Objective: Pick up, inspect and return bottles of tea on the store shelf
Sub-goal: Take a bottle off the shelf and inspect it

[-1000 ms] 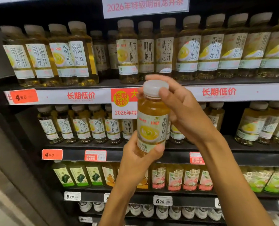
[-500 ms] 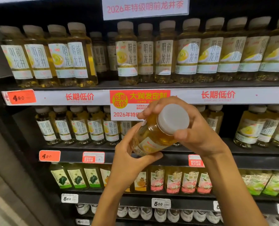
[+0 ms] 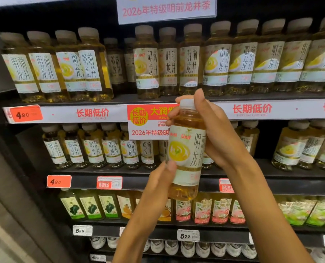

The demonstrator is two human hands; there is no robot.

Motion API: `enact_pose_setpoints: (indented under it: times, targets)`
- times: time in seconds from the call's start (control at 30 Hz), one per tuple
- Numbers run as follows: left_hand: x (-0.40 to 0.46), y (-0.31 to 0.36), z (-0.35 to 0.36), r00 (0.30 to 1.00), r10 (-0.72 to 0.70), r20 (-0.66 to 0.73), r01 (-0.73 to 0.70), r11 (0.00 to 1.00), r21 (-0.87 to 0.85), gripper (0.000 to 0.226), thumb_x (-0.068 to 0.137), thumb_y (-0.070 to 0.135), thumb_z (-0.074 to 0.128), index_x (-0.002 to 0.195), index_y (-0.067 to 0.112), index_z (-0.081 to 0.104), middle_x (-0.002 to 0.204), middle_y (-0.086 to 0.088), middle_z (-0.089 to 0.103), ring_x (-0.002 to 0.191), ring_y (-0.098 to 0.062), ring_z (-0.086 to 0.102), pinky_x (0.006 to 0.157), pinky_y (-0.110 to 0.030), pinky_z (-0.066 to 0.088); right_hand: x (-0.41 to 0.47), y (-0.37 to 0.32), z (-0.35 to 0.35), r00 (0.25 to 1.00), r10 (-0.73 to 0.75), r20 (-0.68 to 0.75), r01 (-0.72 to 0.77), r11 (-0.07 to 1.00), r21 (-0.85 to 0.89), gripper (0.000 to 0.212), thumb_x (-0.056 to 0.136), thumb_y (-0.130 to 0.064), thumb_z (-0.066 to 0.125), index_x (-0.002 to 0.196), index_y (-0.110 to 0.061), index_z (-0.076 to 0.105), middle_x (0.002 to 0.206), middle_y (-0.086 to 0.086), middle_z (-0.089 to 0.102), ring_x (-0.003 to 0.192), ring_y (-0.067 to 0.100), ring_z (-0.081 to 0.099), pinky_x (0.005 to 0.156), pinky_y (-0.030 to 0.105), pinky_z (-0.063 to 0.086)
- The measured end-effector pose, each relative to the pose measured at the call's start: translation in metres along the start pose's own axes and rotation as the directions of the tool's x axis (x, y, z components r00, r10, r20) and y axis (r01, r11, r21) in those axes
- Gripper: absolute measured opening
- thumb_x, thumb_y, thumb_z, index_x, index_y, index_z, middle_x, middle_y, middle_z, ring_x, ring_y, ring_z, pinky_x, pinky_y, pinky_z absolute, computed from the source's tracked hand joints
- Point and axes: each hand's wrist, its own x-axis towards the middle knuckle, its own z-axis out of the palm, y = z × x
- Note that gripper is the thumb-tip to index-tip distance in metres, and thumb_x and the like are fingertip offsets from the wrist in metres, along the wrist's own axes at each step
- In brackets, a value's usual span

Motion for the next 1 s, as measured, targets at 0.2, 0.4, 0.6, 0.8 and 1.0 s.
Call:
enact_pose_setpoints:
  times: [0.2,0.4,0.6,0.8,1.0]
  targets:
    - [-0.001,0.004,-0.001,0.991,-0.093,0.101,0.114,0.968,-0.225,0.064,0.072,0.073,0.061,0.119,0.030,0.066,0.117,-0.010,0.069,0.108,-0.021,0.065,0.080,-0.023,0.052,0.008,0.000,-0.006,0.996,0.081,0.027,-0.085,0.975,0.205,0.045,0.093,-0.049,0.044,0.114,-0.012,0.056,0.083,0.004,0.071,0.083,0.020,0.069,0.073,0.031,0.055]
    - [-0.003,0.005,0.012,0.996,-0.059,0.061,0.071,0.975,-0.211,0.068,0.077,0.073,0.053,0.122,0.023,0.062,0.109,-0.015,0.071,0.107,-0.030,0.066,0.094,-0.040,0.051,0.009,0.004,-0.009,0.991,0.123,-0.058,-0.117,0.988,0.101,0.035,0.093,-0.047,0.052,0.097,-0.019,0.071,0.095,0.008,0.072,0.089,0.018,0.070,0.078,0.033,0.058]
    - [-0.004,0.013,0.015,0.982,-0.050,0.183,0.131,0.876,-0.464,0.060,0.081,0.057,0.061,0.115,0.008,0.067,0.098,-0.022,0.067,0.084,-0.030,0.067,0.073,-0.037,0.056,0.008,0.002,-0.014,0.975,0.221,-0.003,-0.219,0.968,0.124,0.027,0.091,-0.033,0.058,0.108,-0.012,0.063,0.096,0.009,0.071,0.088,0.017,0.069,0.078,0.032,0.058]
    - [-0.004,0.017,0.014,0.951,-0.003,0.309,0.206,0.751,-0.627,0.063,0.086,0.052,0.060,0.122,0.001,0.060,0.106,-0.021,0.065,0.086,-0.028,0.066,0.072,-0.037,0.056,0.008,0.002,-0.014,0.959,0.274,0.068,-0.282,0.942,0.184,0.058,0.084,-0.036,0.058,0.130,-0.003,0.049,0.119,0.023,0.058,0.121,0.039,0.055,0.096,0.045,0.050]
    - [0.000,0.019,-0.004,0.989,-0.030,0.142,0.081,0.925,-0.371,0.060,0.079,0.061,0.063,0.120,0.017,0.065,0.106,-0.019,0.068,0.092,-0.027,0.068,0.075,-0.035,0.056,0.015,-0.002,-0.007,0.988,0.126,0.085,-0.141,0.970,0.200,0.049,0.086,-0.029,0.059,0.129,-0.007,0.054,0.118,0.015,0.064,0.106,0.026,0.064,0.085,0.036,0.055]
